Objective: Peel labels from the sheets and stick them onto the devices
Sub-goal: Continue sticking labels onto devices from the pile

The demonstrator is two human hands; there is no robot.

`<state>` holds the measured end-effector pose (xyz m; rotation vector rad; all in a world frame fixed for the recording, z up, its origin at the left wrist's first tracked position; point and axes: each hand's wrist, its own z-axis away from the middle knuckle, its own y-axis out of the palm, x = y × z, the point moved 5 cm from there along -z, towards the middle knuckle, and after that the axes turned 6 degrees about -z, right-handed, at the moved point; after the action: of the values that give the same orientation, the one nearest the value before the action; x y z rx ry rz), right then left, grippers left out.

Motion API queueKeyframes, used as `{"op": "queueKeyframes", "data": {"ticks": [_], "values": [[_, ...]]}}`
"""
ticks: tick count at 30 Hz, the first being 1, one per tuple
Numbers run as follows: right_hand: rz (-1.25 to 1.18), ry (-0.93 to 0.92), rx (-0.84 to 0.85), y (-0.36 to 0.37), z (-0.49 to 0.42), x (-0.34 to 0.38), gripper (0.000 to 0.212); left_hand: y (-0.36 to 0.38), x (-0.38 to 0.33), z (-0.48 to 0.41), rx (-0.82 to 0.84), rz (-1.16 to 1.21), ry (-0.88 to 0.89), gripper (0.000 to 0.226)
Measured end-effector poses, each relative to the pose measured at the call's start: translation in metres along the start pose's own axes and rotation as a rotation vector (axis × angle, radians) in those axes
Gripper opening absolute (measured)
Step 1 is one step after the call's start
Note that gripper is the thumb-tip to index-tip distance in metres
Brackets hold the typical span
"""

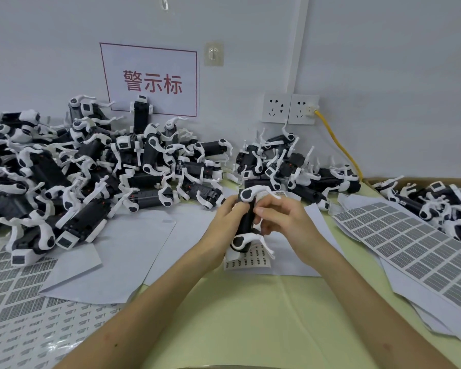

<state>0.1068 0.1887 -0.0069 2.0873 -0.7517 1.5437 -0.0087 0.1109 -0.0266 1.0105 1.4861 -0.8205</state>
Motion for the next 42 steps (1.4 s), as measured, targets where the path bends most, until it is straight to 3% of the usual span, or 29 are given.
{"op": "queueKeyframes", "data": {"ticks": [3, 7, 16, 23, 28, 36, 42], "values": [[-0.006, 0.009, -0.011, 0.0, 0.0, -0.001, 0.01, 0.002, -0.001, 0.002, 0.022, -0.004, -0.014, 0.044], [-0.01, 0.003, -0.03, -0.003, -0.001, 0.0, 0.009, 0.002, 0.001, 0.003, 0.02, -0.036, -0.017, 0.019], [-0.031, -0.009, -0.03, -0.005, -0.002, 0.0, 0.014, 0.005, 0.001, 0.006, 0.082, -0.029, -0.021, 0.03], [-0.003, -0.007, 0.002, 0.0, -0.002, -0.001, 0.009, 0.003, -0.001, -0.008, 0.048, -0.121, -0.108, 0.016], [-0.001, -0.015, 0.005, 0.0, -0.001, 0.0, 0.01, -0.002, 0.013, 0.0, 0.009, -0.022, -0.109, 0.045], [0.018, -0.018, -0.005, -0.001, 0.0, 0.001, 0.011, 0.002, -0.002, -0.011, -0.028, -0.038, -0.063, 0.039], [0.026, -0.012, 0.003, 0.0, 0.0, 0.001, 0.008, 0.0, 0.005, -0.003, 0.054, 0.003, -0.058, 0.038]]}}
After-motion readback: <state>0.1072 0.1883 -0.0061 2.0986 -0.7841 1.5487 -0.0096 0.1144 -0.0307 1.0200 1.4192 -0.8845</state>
